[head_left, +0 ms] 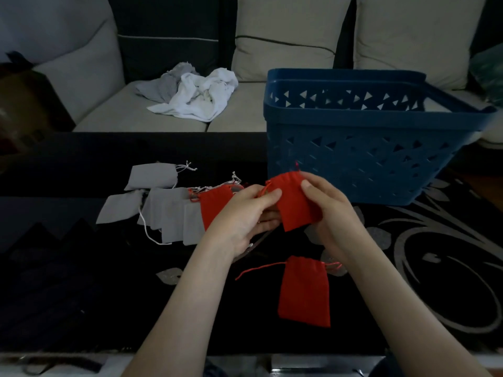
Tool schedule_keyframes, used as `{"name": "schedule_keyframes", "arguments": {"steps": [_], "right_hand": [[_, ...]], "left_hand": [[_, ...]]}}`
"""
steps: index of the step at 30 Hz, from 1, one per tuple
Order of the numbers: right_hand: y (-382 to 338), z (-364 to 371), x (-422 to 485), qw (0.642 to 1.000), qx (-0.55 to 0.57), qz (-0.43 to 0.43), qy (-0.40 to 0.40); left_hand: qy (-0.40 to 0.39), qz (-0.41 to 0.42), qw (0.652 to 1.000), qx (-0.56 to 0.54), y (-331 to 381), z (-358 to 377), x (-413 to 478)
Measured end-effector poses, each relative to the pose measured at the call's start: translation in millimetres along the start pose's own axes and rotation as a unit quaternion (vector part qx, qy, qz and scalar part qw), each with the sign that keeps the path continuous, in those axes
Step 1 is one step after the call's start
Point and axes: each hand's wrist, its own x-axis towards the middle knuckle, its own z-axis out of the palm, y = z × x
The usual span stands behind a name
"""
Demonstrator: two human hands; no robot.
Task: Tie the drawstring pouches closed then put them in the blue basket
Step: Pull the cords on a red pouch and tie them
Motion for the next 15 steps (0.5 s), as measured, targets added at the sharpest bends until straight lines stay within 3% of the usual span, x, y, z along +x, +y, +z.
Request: {"name": "schedule_keyframes", "arguments": {"steps": [7, 15], "right_hand": [[5, -7, 3, 1.0, 0.014, 0.001, 0.017], [4, -8, 0, 0.992, -0.026, 0.045, -0.118]], "left_hand": [[0.049, 0.012, 0.998, 0.025, -1, -3, 0], [0.121, -0.049, 0.991, 0.002, 5, -4, 3]]}}
